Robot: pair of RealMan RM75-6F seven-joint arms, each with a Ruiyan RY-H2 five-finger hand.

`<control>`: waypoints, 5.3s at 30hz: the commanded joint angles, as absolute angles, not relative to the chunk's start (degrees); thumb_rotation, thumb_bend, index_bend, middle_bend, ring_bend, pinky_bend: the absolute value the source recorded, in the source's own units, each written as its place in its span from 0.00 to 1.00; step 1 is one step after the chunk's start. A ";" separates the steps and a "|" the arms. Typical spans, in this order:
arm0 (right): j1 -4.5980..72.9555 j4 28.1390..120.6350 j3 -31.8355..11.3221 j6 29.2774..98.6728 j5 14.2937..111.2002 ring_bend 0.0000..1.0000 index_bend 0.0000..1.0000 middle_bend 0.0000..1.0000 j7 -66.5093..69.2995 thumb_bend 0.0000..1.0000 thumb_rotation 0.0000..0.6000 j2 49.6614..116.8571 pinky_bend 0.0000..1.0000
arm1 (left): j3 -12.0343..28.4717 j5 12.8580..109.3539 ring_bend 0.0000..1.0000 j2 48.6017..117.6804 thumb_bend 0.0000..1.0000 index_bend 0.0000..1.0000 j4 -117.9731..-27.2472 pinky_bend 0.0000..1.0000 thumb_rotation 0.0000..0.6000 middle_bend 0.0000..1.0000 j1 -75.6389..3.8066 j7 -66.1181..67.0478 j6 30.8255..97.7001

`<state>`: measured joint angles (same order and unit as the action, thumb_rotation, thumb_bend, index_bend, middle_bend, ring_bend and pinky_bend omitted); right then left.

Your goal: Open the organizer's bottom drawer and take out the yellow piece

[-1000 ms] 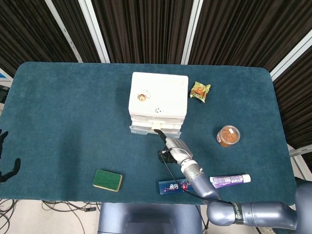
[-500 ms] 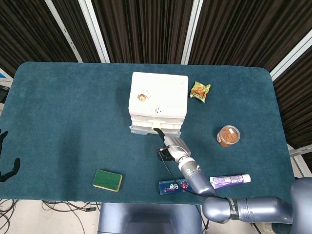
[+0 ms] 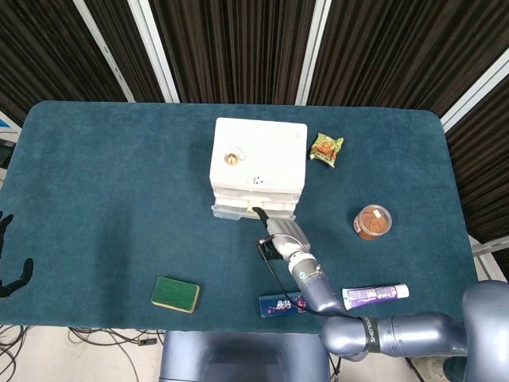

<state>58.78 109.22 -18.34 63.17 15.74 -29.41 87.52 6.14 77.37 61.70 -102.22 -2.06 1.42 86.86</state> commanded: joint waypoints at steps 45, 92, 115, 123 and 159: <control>67.09 109.30 -19.57 61.89 4.69 1.00 0.17 1.00 -34.96 0.59 1.00 86.61 1.00 | 6.33 76.97 0.00 61.50 0.40 0.01 -102.48 0.00 1.00 0.00 -1.98 0.56 86.83; 68.69 114.24 -15.27 57.84 5.27 1.00 0.20 1.00 -33.66 0.60 1.00 81.68 1.00 | 6.52 76.67 0.00 61.48 0.40 0.01 -102.39 0.00 1.00 0.00 -1.98 0.62 86.89; 69.70 116.11 -13.11 56.79 6.05 1.00 0.21 1.00 -32.25 0.59 1.00 79.95 1.00 | 6.57 76.60 0.00 61.51 0.40 0.01 -102.22 0.00 1.00 0.00 -1.96 0.56 86.91; 70.15 116.36 -12.58 56.91 6.19 1.00 0.21 1.00 -31.84 0.60 1.00 79.84 1.00 | 6.59 76.60 0.00 61.50 0.40 0.01 -102.27 0.00 1.00 0.00 -1.96 0.58 86.95; 63.08 104.99 -7.51 57.78 57.78 1.00 0.28 1.00 -29.83 0.19 1.00 74.35 1.00 | 6.43 76.57 0.00 61.67 0.40 0.01 -102.22 0.00 1.00 0.00 -1.98 1.22 86.84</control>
